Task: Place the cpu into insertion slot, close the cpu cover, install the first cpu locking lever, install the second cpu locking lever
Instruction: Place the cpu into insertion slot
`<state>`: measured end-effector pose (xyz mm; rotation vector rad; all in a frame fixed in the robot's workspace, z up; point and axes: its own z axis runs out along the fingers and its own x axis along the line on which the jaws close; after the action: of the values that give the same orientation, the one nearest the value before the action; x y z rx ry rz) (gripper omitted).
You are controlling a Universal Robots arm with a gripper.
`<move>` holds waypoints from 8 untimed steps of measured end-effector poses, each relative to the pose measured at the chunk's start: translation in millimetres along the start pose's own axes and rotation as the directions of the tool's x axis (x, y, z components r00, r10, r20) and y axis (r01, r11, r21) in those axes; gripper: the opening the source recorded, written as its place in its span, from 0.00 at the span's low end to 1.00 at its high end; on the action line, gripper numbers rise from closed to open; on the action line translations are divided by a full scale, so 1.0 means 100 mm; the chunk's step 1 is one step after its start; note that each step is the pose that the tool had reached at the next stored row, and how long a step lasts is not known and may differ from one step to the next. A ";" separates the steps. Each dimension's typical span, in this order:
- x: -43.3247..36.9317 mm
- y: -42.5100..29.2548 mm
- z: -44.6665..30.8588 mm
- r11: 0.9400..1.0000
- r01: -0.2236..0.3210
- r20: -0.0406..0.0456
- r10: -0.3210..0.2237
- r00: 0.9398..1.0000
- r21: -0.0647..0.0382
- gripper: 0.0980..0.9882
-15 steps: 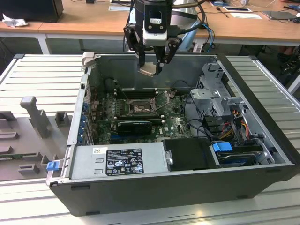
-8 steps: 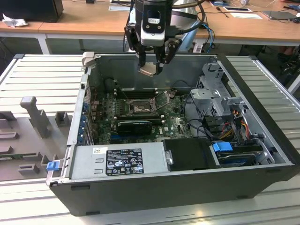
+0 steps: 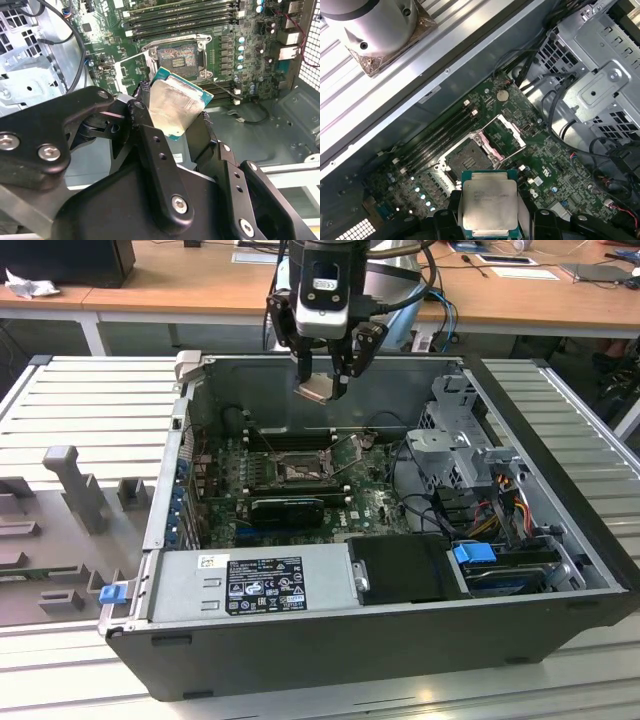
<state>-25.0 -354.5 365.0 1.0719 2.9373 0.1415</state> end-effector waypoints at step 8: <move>0.000 0.000 0.000 0.999 -0.034 0.003 0.034 0.999 -0.001 0.48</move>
<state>-25.0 -354.5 365.0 1.1216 2.9171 0.1411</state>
